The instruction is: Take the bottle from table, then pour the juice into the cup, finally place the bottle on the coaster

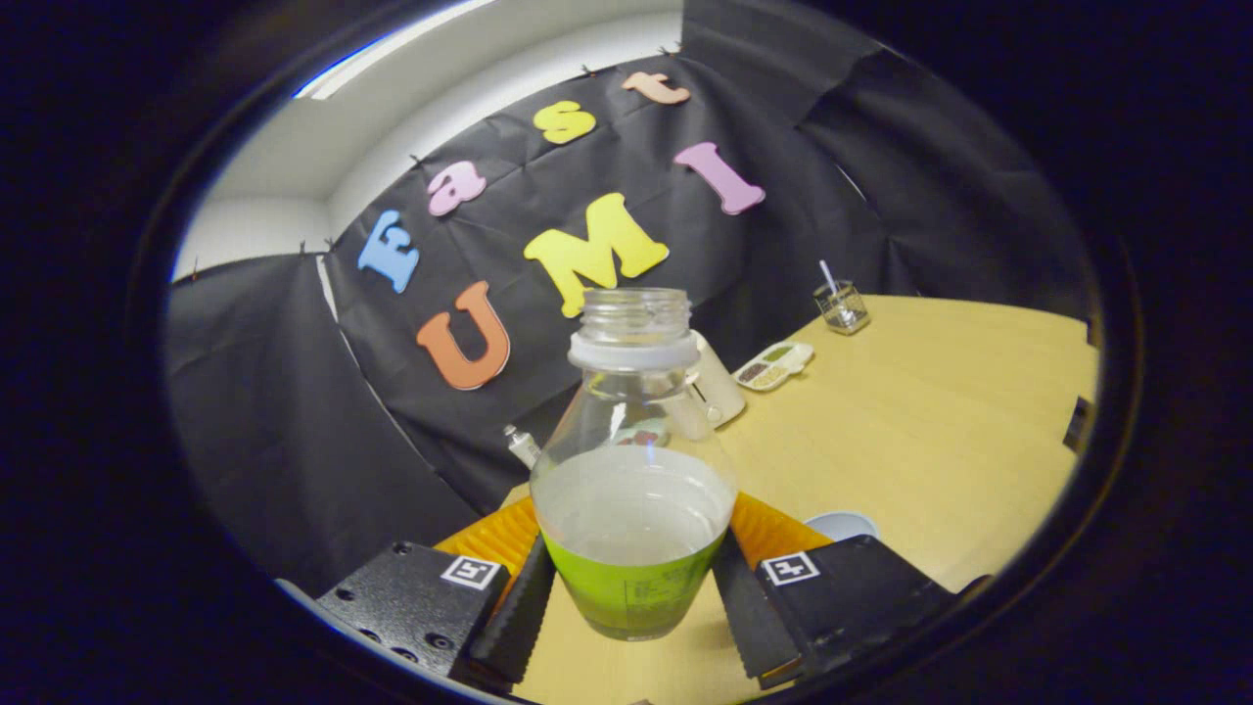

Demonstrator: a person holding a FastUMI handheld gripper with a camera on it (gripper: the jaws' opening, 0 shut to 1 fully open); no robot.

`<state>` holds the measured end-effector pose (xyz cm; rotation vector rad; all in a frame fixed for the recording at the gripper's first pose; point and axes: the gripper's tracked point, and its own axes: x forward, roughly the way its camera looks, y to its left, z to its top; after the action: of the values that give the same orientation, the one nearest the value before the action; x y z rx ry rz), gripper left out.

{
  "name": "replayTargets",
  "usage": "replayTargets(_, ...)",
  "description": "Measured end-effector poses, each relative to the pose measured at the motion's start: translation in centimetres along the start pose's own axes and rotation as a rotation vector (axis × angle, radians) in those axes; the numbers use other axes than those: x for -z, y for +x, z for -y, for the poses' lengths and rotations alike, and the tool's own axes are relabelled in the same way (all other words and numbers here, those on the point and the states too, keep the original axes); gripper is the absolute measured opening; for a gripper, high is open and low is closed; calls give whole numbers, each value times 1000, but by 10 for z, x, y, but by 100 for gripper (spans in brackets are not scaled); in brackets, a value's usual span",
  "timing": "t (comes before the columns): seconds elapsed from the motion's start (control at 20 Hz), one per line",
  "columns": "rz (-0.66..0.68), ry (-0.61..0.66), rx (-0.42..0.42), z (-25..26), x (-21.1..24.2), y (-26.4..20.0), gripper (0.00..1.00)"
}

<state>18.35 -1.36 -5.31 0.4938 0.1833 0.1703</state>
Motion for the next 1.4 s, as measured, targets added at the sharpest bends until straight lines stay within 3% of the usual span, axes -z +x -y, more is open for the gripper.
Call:
replayTargets(0.2,53,-149,41,0,-5,9,82)
replayTargets(0.35,97,-159,44,-5,-8,19,82)
replayTargets(0.95,66,-449,200,8,6,99,83)
replayTargets(1.4,42,-447,296,35,17,152,83)
